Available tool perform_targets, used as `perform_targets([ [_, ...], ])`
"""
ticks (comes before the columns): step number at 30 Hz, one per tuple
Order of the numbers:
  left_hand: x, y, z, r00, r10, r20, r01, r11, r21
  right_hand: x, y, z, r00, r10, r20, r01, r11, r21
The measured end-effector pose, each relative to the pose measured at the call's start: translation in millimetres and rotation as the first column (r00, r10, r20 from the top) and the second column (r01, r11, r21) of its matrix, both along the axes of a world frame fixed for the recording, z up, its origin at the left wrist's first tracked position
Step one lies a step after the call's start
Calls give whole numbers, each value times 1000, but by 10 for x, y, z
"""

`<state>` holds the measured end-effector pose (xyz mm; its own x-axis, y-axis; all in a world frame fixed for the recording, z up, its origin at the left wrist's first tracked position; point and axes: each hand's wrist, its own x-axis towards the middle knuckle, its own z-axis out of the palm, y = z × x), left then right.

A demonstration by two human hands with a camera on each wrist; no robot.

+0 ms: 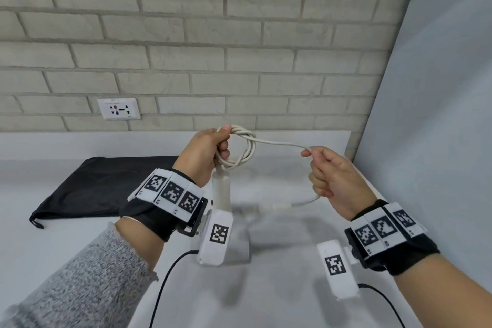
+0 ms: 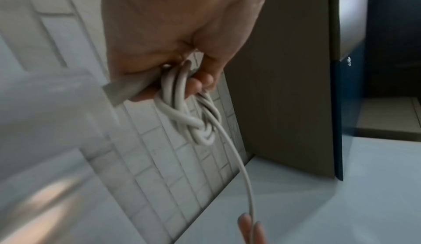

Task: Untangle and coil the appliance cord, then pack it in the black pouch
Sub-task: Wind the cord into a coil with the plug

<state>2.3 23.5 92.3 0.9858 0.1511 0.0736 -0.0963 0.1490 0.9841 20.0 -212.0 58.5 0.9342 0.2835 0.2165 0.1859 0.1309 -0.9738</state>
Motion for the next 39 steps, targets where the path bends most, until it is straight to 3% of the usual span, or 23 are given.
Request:
perform_targets([
  [5,-48,-4,-33,999,0,36,-2,998,59,30,9,-62,977,29,211,45,941,-335],
  [9,-91,-18,-64,997,21,74,-31,990,137,18,45,-15,935,168,312,7,871,-491],
  [11,-112,-12,-79,995,27,91,-41,987,155,2,60,29,916,171,363,12,892,-452],
  [15,-169,-54,-64,995,-37,97,27,995,96,84,93,45,886,3,464,144,949,-281],
  [21,-245,-103,-4,982,-170,86,179,978,-104,154,459,-182,853,-48,520,250,912,-326],
  [26,-261,-164,-36,987,-106,121,106,994,2,6,874,-179,939,19,343,45,983,-178],
  [31,-305,-213,-87,964,53,260,-128,952,279,-93,1063,-148,988,48,150,-50,999,8],
  [35,-272,-230,-128,933,163,321,-250,935,253,-119,1085,-90,990,126,65,-135,980,149],
  [39,-195,-249,-156,902,254,350,-357,894,270,-137,987,-12,946,324,-19,-309,917,252],
])
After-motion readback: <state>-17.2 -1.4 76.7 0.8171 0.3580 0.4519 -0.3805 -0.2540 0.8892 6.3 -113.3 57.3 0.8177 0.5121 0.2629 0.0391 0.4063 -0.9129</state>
